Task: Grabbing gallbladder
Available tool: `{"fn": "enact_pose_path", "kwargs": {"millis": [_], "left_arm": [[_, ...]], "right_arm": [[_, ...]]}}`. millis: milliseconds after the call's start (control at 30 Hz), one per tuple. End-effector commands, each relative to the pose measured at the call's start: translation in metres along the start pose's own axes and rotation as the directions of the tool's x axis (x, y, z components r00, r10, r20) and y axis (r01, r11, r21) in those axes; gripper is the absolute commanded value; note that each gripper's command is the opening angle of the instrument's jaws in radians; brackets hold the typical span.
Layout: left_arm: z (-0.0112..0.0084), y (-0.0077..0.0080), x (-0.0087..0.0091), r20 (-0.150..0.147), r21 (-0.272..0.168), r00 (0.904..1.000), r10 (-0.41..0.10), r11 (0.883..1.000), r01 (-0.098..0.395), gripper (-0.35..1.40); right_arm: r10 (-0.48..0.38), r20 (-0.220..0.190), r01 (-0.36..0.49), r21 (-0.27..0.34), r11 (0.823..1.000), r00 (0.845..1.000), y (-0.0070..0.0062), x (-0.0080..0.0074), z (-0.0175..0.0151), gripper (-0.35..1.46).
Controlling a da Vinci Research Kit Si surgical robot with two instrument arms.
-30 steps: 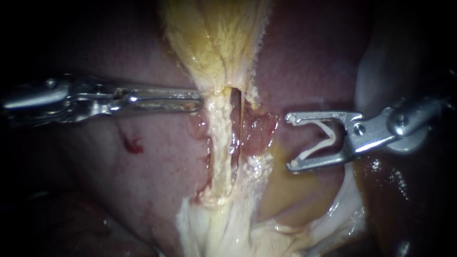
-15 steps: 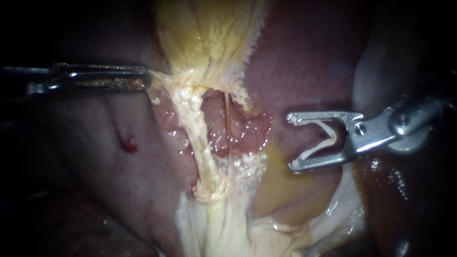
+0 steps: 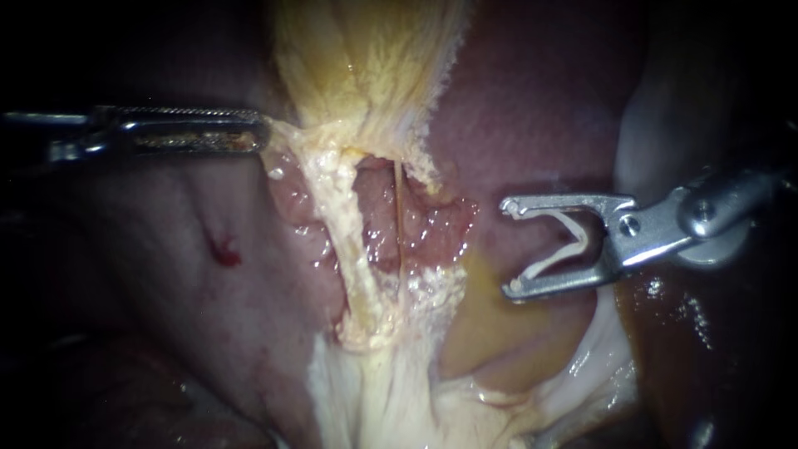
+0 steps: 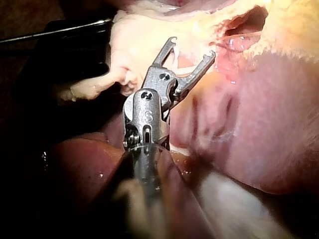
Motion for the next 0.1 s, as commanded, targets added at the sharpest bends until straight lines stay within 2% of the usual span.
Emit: {"fn": "enact_pose_path", "kwargs": {"millis": [33,100], "left_arm": [[0.0000,0.0000,0.0000,0.000,-0.001,1.0000,0.001,1.000,-0.001,-0.35],[0.0001,0.0001,0.0001,0.000,-0.001,1.0000,0.001,1.000,-0.001,-0.35]], "right_arm": [[0.000,0.000,0.000,0.000,1.000,1.000,0.0000,0.0000,0.0000,0.50],[0.000,0.000,0.000,0.000,1.000,1.000,0.0000,0.0000,0.0000,0.50]]}}
